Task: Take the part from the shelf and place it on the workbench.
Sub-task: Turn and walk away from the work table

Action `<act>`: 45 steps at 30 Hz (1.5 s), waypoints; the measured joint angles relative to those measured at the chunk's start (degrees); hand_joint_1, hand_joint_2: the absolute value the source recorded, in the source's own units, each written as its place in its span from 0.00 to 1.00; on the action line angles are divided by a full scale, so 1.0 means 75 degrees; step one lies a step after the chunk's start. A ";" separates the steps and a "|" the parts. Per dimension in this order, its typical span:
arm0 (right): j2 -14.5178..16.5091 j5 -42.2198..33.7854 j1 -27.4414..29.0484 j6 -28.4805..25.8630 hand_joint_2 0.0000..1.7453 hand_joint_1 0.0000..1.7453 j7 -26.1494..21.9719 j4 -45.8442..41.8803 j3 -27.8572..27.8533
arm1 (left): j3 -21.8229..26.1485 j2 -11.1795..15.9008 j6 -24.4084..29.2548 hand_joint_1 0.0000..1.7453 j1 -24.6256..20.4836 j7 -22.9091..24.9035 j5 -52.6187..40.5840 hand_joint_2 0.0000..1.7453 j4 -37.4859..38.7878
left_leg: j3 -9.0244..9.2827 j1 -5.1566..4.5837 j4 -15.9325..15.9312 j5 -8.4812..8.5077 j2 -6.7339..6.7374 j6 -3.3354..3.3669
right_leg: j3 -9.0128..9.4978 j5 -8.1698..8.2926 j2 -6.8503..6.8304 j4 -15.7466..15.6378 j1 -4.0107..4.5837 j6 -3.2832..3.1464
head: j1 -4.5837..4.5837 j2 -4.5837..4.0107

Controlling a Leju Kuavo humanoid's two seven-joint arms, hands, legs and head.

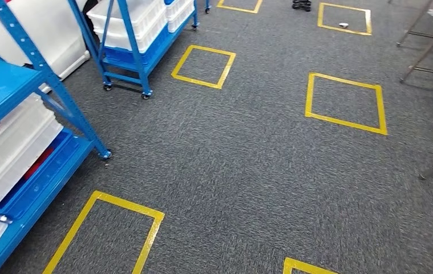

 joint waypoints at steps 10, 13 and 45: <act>0.0031 0.0069 -0.0030 -0.0075 0.00 0.00 0.0121 0.0000 0.0003 | -0.0009 -0.0021 -0.0004 0.00 -0.0168 0.0174 -0.0080 0.00 0.0000 | -0.0198 0.0032 0.0237 -0.0077 -0.0493 -0.0347 | 0.0946 0.1121 0.0329 -0.2204 -0.0062 -0.0207 | -0.0001 0.0000; 0.0045 0.0147 0.0009 -0.0066 0.00 0.00 0.0206 0.0000 0.0012 | -0.0007 -0.0022 -0.0005 0.00 -0.0187 0.0168 -0.0071 0.00 0.0000 | -0.0755 0.0026 0.1451 -0.0755 0.0055 -0.0388 | 0.0958 0.1131 0.0003 -0.2251 -0.0024 -0.0341 | -0.0003 0.0000; 0.0207 0.0294 0.0125 -0.0039 0.00 0.00 0.0457 -0.0003 0.0134 | 0.0006 0.0052 -0.0192 0.00 -0.0011 0.0022 -0.0162 0.00 0.0000 | -0.1216 -0.0014 0.2226 -0.0885 0.0161 -0.0397 | 0.1266 0.0787 -0.0196 -0.2221 0.0027 -0.0389 | -0.0003 0.0000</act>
